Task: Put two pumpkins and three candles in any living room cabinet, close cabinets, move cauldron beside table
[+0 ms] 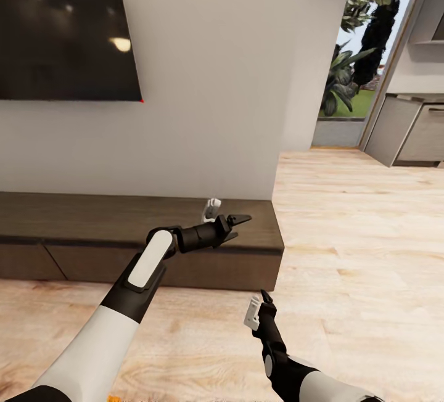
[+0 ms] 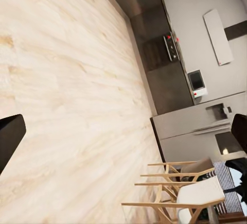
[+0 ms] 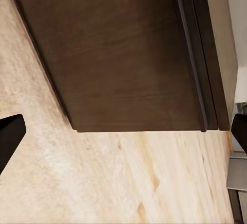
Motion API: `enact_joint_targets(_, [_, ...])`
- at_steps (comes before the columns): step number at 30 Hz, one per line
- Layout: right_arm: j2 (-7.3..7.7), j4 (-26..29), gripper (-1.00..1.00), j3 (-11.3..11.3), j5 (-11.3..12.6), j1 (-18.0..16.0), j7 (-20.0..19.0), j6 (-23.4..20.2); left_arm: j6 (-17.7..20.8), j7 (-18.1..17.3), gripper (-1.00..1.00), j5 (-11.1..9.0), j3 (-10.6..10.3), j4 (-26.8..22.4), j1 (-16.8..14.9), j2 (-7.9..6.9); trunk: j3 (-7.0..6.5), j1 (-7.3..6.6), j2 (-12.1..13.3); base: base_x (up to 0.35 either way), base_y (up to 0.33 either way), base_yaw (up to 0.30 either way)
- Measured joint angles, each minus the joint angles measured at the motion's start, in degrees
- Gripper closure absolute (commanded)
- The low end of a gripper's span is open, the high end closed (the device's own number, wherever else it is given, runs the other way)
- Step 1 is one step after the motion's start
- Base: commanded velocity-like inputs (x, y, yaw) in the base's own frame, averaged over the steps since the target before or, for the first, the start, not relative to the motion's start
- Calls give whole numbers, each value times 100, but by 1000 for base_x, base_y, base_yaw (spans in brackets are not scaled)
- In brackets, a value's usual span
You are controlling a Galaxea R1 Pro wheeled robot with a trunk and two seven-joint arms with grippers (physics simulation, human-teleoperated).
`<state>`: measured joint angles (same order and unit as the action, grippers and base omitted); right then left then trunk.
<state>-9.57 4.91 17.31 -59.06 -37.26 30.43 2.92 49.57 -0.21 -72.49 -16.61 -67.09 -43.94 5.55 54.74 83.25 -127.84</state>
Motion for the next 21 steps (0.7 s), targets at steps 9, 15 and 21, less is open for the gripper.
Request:
enact_joint_targets(9, [-3,59,-100,-16,11,-21,-25,-36,0,-6,-100,-2,-133,-10,0,38,162,198,-361,0,0,0])
enact_joint_targets(15, [14,62,-100,2,2,-26,-3,-39,-7,-5,-100,-9,-269,-58,0,36,269,329,-602,0,0,0])
enact_joint_targets(21, [16,69,-100,-5,8,-26,112,-41,-7,-6,-100,-8,-272,-75,0,32,377,461,-842,0,0,0])
